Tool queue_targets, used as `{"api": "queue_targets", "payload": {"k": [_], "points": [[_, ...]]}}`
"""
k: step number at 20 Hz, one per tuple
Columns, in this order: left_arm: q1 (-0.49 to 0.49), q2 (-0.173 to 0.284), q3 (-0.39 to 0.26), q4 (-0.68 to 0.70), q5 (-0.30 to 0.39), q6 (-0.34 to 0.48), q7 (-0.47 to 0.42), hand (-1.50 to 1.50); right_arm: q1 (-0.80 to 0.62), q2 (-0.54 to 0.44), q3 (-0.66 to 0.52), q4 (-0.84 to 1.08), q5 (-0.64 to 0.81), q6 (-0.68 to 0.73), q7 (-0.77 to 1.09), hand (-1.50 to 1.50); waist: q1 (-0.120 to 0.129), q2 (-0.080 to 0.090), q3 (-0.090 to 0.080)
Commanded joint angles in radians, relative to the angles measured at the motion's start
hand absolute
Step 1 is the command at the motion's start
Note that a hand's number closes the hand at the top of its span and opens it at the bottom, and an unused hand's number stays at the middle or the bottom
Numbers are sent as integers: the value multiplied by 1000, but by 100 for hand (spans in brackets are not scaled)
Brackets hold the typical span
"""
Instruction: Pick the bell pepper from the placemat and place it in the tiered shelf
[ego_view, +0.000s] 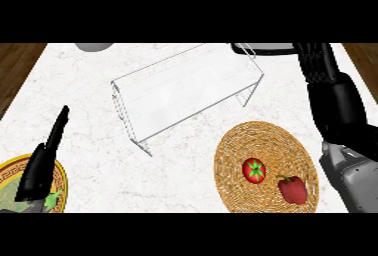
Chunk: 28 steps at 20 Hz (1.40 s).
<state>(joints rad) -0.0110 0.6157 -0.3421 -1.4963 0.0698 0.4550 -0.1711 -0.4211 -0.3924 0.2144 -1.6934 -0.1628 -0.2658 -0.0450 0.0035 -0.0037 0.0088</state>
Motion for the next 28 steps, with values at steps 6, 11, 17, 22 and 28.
{"api": "queue_targets", "payload": {"k": [6, 11, 17, 22, 28], "points": [[108, -157, 74, 78, 301, -74, 217, 0, 337, -193, -260, 8, -103, 150, -256, 150, -88, 7, -3], [81, -167, 91, 87, 395, -165, 278, 0, 545, -228, -338, 310, -122, 214, -315, -150, -57, 11, -3], [-11, -171, 90, 131, 396, -186, 370, 0, 672, -349, -384, 435, -124, 549, -677, -150, -30, 3, -7], [-30, -176, 117, 183, 389, -235, 349, 0, 748, -441, -384, 413, -46, 654, -725, -150, -18, 3, -9], [-31, -179, 136, 190, 381, -256, 350, 0, 881, -494, -415, 46, -29, 593, -465, -150, -23, 0, -11]]}}
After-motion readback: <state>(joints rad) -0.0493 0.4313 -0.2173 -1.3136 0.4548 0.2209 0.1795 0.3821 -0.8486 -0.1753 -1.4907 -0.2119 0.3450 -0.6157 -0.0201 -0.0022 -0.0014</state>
